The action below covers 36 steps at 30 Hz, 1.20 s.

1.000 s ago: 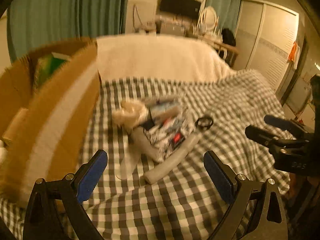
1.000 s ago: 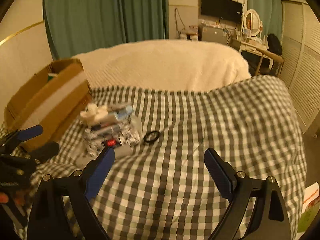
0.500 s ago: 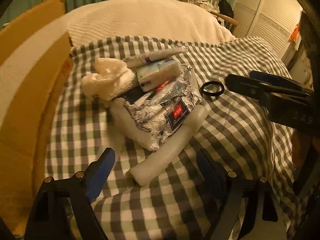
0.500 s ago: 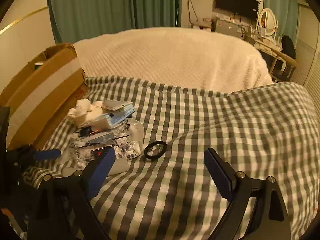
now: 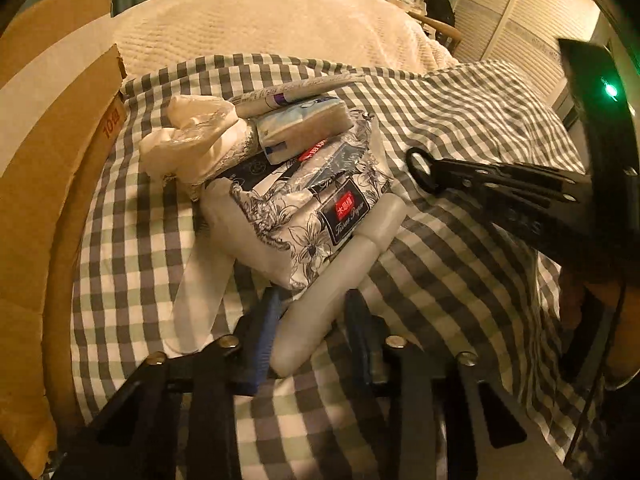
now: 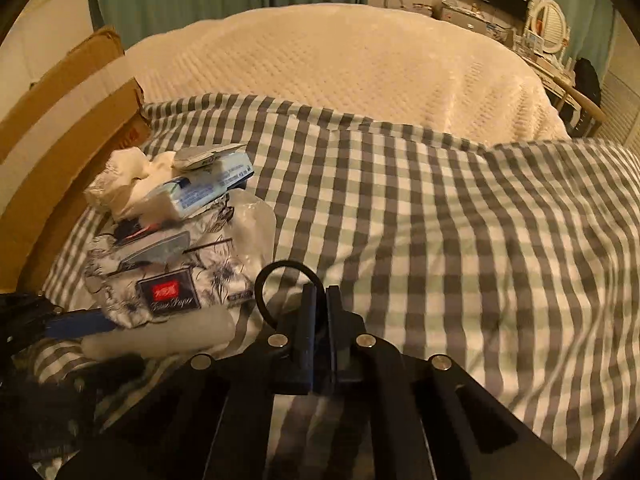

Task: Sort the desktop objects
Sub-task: 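Grasp the black ring with the right tool while the left tool grasps the white tube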

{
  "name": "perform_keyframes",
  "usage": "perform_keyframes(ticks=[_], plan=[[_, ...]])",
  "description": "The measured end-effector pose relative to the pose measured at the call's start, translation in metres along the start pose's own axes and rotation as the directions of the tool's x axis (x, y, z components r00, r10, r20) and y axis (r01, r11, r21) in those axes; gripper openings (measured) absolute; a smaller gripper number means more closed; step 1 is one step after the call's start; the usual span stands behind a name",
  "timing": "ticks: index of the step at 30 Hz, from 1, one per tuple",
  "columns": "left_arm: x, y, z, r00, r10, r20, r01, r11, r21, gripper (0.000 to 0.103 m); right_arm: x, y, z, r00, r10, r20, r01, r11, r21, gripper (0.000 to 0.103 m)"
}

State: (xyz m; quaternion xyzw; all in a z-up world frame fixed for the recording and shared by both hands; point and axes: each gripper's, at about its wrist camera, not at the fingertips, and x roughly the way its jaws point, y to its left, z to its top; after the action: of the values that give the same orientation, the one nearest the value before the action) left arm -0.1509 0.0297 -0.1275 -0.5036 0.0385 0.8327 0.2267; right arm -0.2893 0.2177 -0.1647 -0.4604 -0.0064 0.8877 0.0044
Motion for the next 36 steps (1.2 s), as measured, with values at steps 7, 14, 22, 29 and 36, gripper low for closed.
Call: perform_keyframes(ticks=[7,14,22,29,36], plan=[[-0.01,0.0,0.005,0.997,-0.074,0.038,0.073,0.997,0.02,0.025,-0.038,-0.004,-0.02,0.999,0.038,0.039,-0.041,0.998,0.058,0.004],[0.019,0.002,0.017,0.998,-0.055,-0.04,0.057,0.997,0.043,0.048,-0.047,-0.008,-0.024,0.996,0.079,0.04,-0.082,0.993,0.081,0.004],[0.001,-0.01,0.008,0.999,-0.036,0.013,0.034,0.995,0.099,0.014,-0.058,-0.008,-0.029,0.994,0.098,0.054,-0.103,0.991,0.088,0.004],[-0.041,0.008,0.006,0.987,-0.13,0.094,0.13,0.991,0.008,0.009,-0.08,-0.004,-0.035,0.991,0.108,0.081,-0.115,0.989,0.089,0.004],[-0.051,0.016,0.013,0.975,-0.19,0.118,0.197,0.979,-0.05,0.009,-0.101,0.013,-0.035,0.988,0.108,0.108,-0.116,0.991,0.065,0.004]])
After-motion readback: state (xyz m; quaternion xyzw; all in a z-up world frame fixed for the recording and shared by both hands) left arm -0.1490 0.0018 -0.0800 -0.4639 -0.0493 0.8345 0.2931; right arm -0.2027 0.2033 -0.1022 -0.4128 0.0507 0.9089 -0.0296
